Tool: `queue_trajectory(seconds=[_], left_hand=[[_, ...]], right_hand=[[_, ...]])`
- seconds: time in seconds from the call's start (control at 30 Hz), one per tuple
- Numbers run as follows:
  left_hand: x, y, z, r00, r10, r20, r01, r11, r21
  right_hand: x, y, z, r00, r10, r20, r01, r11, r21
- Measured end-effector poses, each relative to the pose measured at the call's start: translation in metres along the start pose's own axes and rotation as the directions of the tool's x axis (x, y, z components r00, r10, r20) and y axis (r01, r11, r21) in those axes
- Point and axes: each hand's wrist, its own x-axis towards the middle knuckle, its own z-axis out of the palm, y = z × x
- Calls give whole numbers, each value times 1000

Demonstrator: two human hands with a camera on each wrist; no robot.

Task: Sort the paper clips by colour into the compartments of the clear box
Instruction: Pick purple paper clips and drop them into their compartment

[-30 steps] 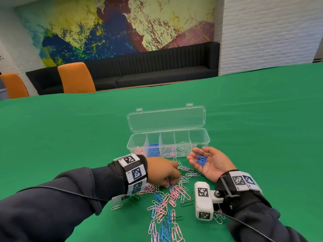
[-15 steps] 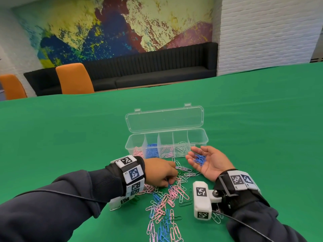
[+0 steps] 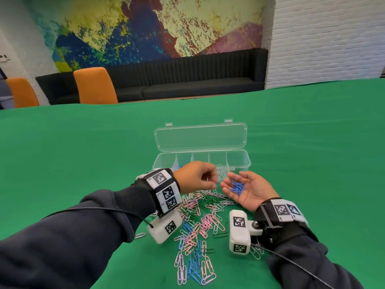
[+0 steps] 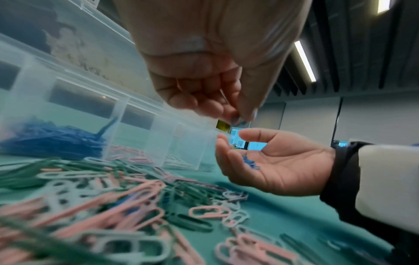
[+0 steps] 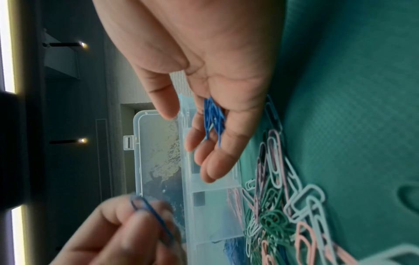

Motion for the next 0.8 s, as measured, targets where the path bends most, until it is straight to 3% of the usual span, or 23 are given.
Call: queue_trajectory(seconds=[0.1, 0.17, 0.33, 0.4, 0.47, 0.53, 0.6, 0.7, 0.8], left_hand=[[11, 10, 8, 980, -22, -195, -12, 985, -171], [17, 17, 10, 970, -41, -241, -19, 969, -245], [4, 11, 1, 971, -13, -238, 6, 1000, -28], [-13, 4, -4, 990, 3, -138, 9, 996, 88], [-32, -3, -7, 999, 4, 54, -13, 985, 174], [-48, -8, -5, 968, -32, 248, -36, 964, 262], [-58, -14, -2, 929, -75, 362, -53, 942, 332], [-65, -21, 2, 905, -95, 414, -74, 924, 375], [-66, -24, 10, 913, -108, 394, -57, 921, 386]], right_hand=[[0, 2, 1, 997, 63, 34, -64, 998, 26], [-1, 3, 2, 990, 121, 76, -128, 988, 87], [0, 4, 3, 982, 135, 132, -157, 971, 178], [3, 5, 2, 984, 131, 122, -150, 976, 160], [6, 5, 0, 985, 131, 110, -145, 981, 130], [6, 6, -1, 986, 129, 102, -140, 984, 113], [6, 6, -1, 988, 119, 101, -130, 986, 106], [5, 5, -1, 990, 104, 94, -112, 990, 90], [6, 6, -1, 991, 97, 88, -104, 991, 79]])
